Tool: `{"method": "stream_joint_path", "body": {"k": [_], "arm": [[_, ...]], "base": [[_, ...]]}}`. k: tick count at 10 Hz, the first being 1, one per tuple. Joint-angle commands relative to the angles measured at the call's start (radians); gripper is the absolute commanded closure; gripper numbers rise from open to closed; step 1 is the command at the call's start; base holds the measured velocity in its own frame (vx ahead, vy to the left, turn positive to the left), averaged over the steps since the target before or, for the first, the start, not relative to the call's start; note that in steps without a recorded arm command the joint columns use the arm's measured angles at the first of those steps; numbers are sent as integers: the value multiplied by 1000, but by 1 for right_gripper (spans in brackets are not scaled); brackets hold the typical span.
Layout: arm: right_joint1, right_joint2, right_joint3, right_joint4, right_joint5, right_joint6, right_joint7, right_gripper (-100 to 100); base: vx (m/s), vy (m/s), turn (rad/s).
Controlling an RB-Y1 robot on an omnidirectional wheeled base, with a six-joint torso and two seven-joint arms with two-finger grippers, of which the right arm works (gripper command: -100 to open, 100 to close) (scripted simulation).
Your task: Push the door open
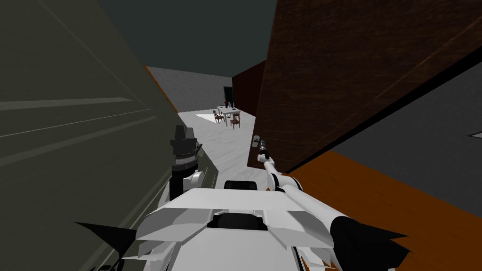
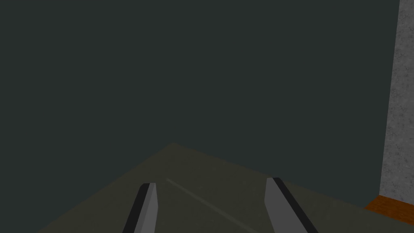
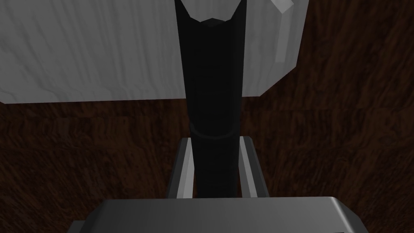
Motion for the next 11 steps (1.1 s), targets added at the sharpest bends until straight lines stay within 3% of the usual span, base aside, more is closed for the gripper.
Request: {"method": "stream_joint_path", "body": {"k": [1,3,4,5,7,9,11], "arm": [[0,23,-17,-25,-1,5,32,100],[-7,50,-37,-25,-4,4,65,100],[-6,39,-30,-14,-3,1,51,100],[-12,25,-58,-14,-18,-7,85,100],[-18,19,-86,-11,-33,-15,118,100],[-25,21,-119,-7,-50,-25,156,100],[-34,38,-160,-2,-72,-38,204,100]], "base": [[146,25,-120],[161,43,-123],[77,19,-31],[103,40,-12],[187,29,-33],[214,19,-35],[225,25,-37]]}}
